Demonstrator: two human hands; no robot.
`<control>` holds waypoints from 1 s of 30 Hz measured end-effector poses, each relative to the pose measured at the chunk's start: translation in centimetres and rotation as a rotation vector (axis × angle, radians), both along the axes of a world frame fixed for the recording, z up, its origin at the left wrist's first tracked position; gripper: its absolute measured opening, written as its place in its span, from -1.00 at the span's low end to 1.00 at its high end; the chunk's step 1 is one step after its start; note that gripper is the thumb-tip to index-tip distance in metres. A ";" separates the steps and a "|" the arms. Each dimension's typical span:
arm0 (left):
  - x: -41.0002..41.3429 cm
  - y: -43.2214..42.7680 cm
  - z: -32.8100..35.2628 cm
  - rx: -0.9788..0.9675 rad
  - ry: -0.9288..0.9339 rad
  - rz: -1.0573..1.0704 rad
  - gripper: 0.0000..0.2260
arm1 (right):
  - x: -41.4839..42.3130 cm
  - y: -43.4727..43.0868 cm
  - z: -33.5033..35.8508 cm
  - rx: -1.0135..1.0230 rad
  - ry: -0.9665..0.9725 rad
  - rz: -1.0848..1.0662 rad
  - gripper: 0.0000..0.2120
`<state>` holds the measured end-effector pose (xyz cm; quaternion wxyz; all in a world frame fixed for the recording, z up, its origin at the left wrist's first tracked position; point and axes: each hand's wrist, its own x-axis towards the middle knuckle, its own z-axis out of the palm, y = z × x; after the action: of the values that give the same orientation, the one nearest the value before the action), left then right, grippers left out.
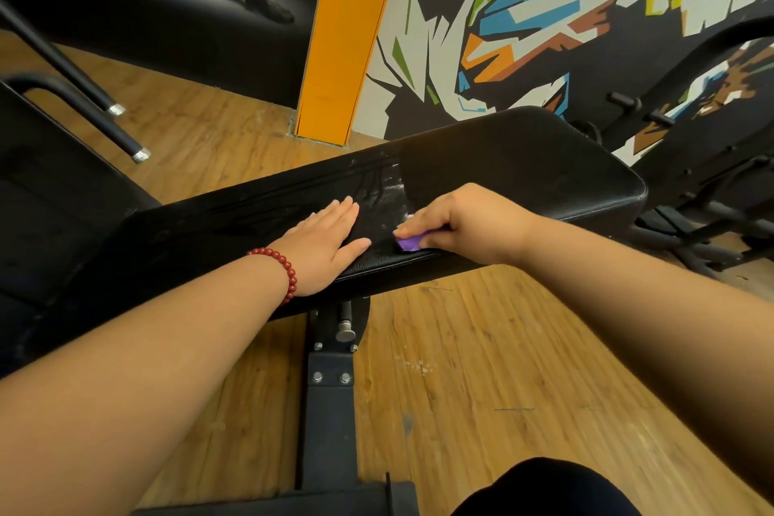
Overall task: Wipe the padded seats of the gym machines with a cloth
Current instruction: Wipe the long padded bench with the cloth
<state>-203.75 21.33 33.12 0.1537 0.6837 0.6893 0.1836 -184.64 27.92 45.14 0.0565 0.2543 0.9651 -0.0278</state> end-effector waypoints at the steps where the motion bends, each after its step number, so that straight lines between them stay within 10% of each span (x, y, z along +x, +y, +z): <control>1: 0.1 0.0 -0.1 0.001 0.000 0.003 -0.43 | -0.5 -0.3 -0.4 -0.004 -0.006 0.001 -0.68; 30: 0.6 -0.6 0.2 -0.006 -0.044 0.063 -0.47 | 0.8 0.6 0.7 0.006 -0.037 0.019 -0.68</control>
<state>-203.15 20.74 33.33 0.1653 0.6571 0.7073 0.2013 -183.80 28.48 45.84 0.0737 0.2456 0.9664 -0.0195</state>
